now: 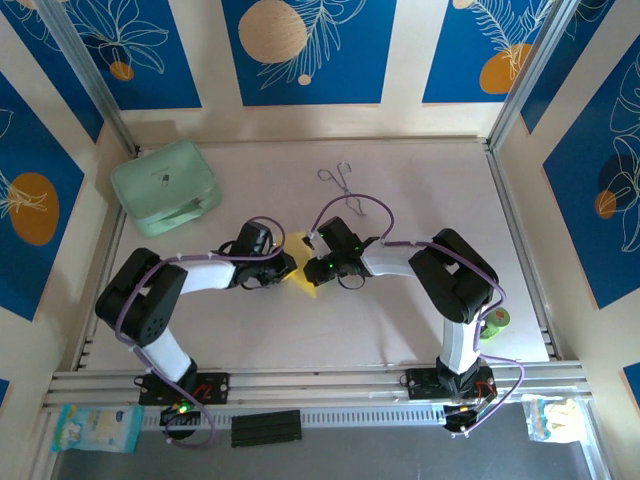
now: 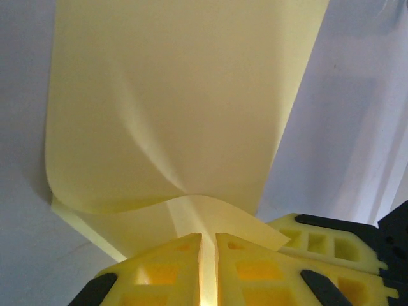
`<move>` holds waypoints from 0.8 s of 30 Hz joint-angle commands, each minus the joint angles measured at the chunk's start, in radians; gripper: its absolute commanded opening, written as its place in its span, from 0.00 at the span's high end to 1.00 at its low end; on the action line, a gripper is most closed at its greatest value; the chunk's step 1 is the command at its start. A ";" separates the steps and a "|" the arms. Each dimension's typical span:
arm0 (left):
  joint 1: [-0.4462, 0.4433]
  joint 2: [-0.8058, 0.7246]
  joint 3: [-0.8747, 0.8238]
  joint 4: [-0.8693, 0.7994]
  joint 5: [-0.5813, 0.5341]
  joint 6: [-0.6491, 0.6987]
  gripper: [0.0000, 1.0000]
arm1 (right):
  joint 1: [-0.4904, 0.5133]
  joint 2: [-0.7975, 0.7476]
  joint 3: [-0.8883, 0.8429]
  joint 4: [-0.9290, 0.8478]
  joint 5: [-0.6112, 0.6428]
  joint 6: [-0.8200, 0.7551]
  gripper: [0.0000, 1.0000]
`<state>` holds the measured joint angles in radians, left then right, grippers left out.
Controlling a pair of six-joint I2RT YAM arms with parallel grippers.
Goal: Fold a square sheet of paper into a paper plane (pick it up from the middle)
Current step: Third fold the triangle at the center of the table.
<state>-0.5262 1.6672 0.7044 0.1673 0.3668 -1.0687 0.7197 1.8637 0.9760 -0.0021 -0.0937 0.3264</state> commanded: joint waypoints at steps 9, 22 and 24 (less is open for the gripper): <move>-0.007 0.034 -0.023 0.035 0.015 0.005 0.86 | -0.006 0.037 0.013 -0.062 -0.001 0.009 1.00; -0.007 0.039 -0.025 -0.041 -0.020 0.013 0.88 | -0.020 -0.016 0.050 -0.102 -0.032 0.046 0.94; -0.007 0.040 -0.022 -0.065 -0.028 0.014 0.88 | -0.027 -0.048 0.070 -0.120 -0.041 0.074 0.84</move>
<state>-0.5266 1.6909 0.6933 0.1772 0.3649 -1.0668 0.7082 1.8664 1.0073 -0.0559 -0.1093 0.3618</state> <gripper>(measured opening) 0.122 0.122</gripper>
